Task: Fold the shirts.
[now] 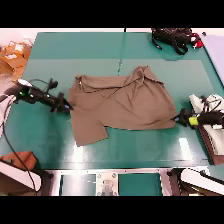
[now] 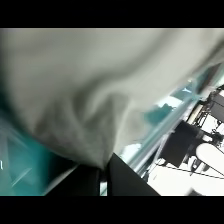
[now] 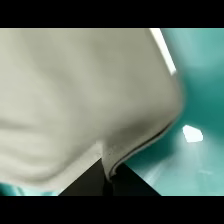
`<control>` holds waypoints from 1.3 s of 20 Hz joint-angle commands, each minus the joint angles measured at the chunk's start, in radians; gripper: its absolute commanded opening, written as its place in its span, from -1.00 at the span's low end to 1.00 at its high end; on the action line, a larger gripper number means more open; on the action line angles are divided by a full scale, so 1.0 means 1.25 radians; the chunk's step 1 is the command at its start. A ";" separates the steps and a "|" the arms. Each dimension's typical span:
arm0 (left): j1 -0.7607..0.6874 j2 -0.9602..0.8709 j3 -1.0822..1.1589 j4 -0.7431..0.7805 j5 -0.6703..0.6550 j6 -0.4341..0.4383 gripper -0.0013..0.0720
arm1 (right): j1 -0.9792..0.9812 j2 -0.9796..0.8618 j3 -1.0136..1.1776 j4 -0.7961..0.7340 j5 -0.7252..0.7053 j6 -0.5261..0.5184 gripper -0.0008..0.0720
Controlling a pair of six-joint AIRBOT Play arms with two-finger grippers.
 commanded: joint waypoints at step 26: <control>0.001 0.604 0.148 -0.031 0.227 -0.016 -0.88 | 0.033 0.410 0.260 0.146 -0.171 -0.031 -0.93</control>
